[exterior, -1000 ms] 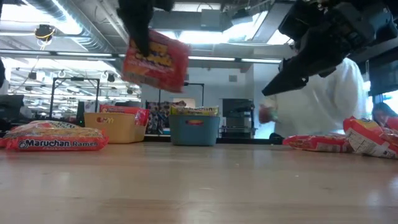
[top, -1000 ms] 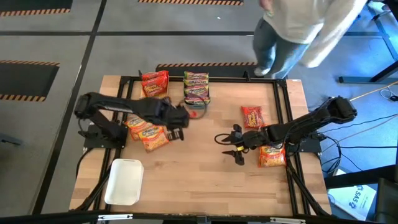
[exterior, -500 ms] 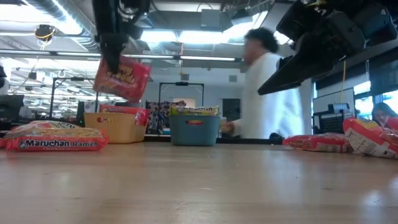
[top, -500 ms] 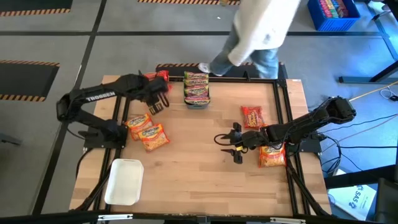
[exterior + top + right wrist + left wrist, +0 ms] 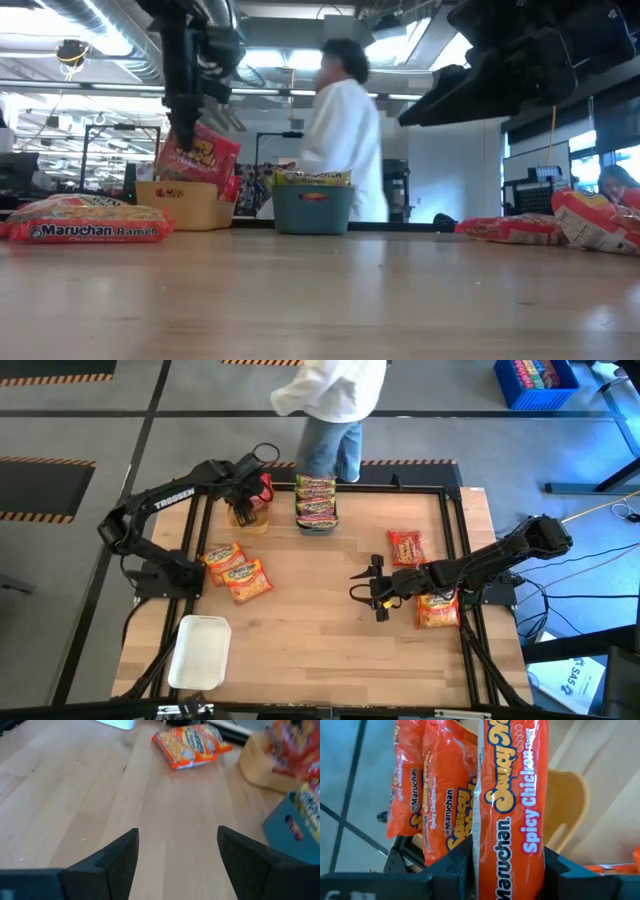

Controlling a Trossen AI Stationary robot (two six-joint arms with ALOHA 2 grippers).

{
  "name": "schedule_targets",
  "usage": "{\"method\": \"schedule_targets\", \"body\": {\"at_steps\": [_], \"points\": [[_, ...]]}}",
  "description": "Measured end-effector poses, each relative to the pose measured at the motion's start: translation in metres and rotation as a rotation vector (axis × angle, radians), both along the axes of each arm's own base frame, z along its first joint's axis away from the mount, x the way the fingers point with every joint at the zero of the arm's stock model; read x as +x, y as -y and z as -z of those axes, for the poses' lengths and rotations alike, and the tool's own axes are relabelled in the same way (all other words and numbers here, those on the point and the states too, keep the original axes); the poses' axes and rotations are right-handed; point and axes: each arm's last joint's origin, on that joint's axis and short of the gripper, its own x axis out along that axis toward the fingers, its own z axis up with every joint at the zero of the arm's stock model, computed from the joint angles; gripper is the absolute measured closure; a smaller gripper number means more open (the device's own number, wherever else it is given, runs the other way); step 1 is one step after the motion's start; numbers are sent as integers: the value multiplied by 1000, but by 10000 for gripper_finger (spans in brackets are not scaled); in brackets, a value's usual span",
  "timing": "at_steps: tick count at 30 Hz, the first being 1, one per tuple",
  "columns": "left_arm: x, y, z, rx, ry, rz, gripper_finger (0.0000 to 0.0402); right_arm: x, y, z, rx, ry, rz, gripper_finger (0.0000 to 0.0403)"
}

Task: Sort Maruchan noodles
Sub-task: Put the orange noodle pack into the yellow bin

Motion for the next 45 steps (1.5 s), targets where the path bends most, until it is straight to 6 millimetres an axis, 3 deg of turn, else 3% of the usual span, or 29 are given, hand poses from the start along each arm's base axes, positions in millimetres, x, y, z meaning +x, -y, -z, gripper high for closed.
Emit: {"method": "schedule_targets", "body": {"at_steps": [8, 15, 20, 31, 45], "points": [[3, -25, 30, -87, -80, -5, 270, 1, 0, -3, -27, 33, -17, 150], [10, -38, 44, -78, -99, 50, 270, 2, 0, -3, -44, 34, -26, 150], [10, -41, 46, -65, -109, 55, 260, 2, 0, -3, -44, 35, -26, 150], [9, -42, 45, -17, -158, 33, 195, 2, -1, -3, -34, 34, -33, 150], [5, -39, 53, -32, -195, 28, 193, 1, -1, -3, -17, 33, -25, 150]]}}
